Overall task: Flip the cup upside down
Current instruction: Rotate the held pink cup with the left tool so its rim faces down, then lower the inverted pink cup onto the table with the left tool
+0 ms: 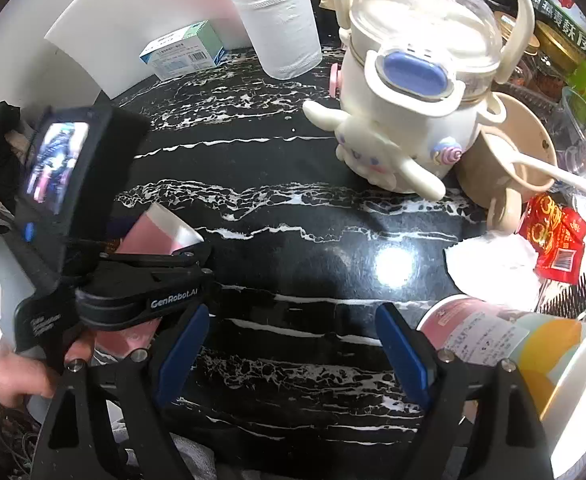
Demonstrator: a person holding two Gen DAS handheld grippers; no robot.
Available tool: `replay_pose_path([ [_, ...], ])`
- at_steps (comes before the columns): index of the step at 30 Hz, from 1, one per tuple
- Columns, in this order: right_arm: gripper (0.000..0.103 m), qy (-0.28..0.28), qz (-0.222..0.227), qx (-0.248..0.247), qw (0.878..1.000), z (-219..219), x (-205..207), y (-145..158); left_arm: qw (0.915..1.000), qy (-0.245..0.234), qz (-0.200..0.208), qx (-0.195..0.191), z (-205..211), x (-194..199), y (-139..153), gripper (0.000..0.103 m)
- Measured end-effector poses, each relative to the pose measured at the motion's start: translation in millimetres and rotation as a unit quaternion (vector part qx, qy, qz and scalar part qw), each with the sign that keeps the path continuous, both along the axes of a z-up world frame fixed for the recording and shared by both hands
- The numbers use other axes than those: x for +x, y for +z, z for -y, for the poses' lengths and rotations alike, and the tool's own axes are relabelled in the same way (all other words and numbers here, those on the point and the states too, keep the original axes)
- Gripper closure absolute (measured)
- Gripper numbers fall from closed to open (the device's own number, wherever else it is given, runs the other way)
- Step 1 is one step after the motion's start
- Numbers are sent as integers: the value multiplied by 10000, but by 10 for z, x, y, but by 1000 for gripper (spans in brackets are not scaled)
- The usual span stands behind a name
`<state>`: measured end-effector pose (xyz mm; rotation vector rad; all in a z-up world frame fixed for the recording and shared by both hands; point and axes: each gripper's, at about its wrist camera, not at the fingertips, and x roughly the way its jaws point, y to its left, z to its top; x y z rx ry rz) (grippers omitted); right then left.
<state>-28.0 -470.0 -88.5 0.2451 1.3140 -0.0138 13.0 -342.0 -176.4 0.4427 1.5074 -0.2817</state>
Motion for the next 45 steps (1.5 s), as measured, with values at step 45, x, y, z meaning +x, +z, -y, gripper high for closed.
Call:
replay_pose_path([
  [45, 18, 4, 269, -45, 9996, 11, 333, -1, 9631, 738, 2054, -1574, -188, 694, 1086, 38],
])
